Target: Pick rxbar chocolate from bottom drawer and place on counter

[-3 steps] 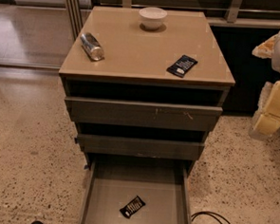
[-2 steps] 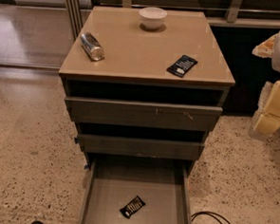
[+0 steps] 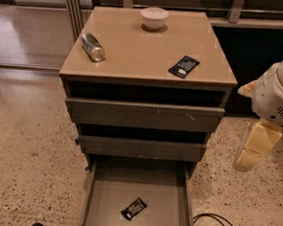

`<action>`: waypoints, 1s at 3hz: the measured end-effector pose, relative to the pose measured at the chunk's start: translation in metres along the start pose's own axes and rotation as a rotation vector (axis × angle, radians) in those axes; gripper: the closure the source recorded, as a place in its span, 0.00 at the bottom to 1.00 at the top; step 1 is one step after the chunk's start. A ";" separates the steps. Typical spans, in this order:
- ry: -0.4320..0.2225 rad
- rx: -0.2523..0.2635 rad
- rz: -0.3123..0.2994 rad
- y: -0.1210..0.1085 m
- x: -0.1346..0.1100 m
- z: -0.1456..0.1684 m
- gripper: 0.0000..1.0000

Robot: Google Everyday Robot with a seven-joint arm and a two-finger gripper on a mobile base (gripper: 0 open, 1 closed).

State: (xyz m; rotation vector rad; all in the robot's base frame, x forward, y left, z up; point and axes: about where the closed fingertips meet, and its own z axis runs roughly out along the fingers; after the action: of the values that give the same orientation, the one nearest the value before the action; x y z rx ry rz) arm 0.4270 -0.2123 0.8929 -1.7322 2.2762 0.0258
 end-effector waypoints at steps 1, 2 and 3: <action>-0.018 -0.068 0.007 0.021 0.001 0.051 0.00; -0.018 -0.068 0.007 0.021 0.001 0.051 0.00; -0.026 -0.092 -0.013 0.027 0.006 0.074 0.00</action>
Offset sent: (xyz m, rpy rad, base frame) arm -0.0069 0.0127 -0.0427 0.0335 0.0488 0.0107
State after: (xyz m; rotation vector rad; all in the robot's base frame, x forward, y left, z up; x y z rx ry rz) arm 0.4161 -0.1968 0.8165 -1.7812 2.2783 0.1524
